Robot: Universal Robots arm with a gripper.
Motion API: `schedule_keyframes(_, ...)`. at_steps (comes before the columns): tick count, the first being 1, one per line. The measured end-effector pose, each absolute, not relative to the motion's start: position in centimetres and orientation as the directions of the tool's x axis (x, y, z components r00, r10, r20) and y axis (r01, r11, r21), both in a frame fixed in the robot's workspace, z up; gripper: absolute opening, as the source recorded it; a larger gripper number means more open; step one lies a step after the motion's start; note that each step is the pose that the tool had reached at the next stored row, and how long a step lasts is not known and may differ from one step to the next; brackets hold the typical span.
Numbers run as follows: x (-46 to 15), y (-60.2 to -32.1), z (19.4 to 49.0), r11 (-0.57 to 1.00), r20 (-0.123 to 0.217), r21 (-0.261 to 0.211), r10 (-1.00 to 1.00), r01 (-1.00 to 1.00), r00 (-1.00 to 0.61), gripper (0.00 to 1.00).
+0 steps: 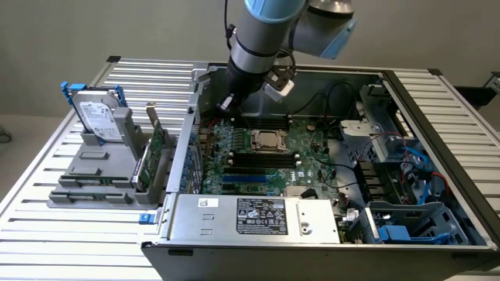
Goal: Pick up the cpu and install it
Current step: 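Install the first cpu locking lever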
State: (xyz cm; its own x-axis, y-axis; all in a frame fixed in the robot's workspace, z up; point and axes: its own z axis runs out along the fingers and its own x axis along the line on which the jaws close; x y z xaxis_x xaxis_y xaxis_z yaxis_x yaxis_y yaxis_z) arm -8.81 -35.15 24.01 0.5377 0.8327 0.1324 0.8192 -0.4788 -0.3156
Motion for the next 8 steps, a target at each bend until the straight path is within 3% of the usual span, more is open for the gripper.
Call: schedule_keyframes(8, -9.25, -35.08, 24.01, -0.491, 0.162, -0.286, 0.822, 0.823, 0.546, 0.11)
